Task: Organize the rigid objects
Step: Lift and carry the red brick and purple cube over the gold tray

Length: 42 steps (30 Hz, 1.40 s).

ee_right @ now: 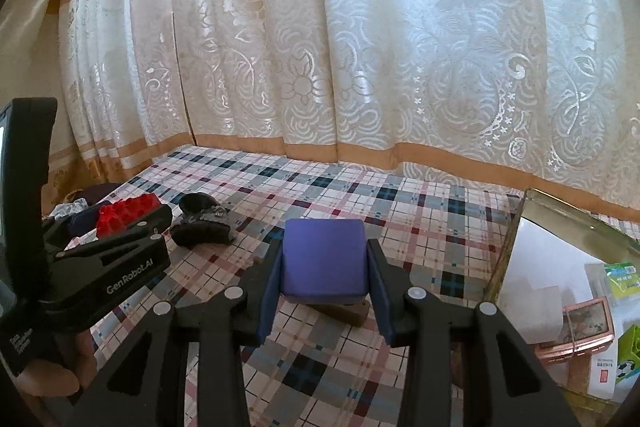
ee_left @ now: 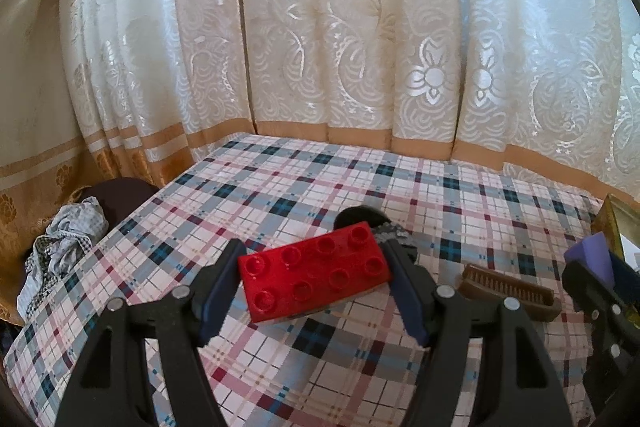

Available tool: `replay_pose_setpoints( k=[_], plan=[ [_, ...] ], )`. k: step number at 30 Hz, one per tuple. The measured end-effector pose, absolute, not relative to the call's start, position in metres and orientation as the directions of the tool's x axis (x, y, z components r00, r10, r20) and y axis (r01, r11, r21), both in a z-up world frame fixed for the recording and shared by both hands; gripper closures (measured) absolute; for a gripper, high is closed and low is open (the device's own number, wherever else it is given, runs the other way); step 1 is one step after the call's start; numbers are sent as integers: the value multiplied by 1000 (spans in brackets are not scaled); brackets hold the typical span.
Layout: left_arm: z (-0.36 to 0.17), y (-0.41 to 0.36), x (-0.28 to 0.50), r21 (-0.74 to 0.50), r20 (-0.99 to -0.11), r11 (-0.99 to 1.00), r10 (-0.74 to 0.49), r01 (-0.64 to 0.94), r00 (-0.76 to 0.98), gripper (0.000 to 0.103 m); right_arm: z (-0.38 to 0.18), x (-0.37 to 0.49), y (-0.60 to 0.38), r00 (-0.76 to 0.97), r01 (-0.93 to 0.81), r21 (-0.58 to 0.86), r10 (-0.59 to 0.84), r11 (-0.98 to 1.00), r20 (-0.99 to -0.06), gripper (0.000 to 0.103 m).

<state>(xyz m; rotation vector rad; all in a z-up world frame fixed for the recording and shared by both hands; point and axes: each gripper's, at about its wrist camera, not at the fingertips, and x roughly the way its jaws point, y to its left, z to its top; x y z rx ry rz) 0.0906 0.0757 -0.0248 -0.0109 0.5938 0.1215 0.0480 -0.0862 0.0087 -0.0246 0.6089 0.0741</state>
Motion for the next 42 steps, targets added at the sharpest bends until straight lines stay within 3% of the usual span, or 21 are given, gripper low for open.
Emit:
replay_pose_setpoints(
  k=[22,35,42],
  plan=[
    [-20,56,77,45,-527,996,88,-76,846,33,14,25,-100,822,-67,16,64,998,-566,60],
    [-18,28,58,-36,-537,998,-59,47,841,33,23,0,-130,830,-44,30,53,999,-555,60],
    [-17,27,50,-52,-537,998,-64,43,841,33,27,-15,-148,833,-29,20,35,999,-551,60]
  ],
)
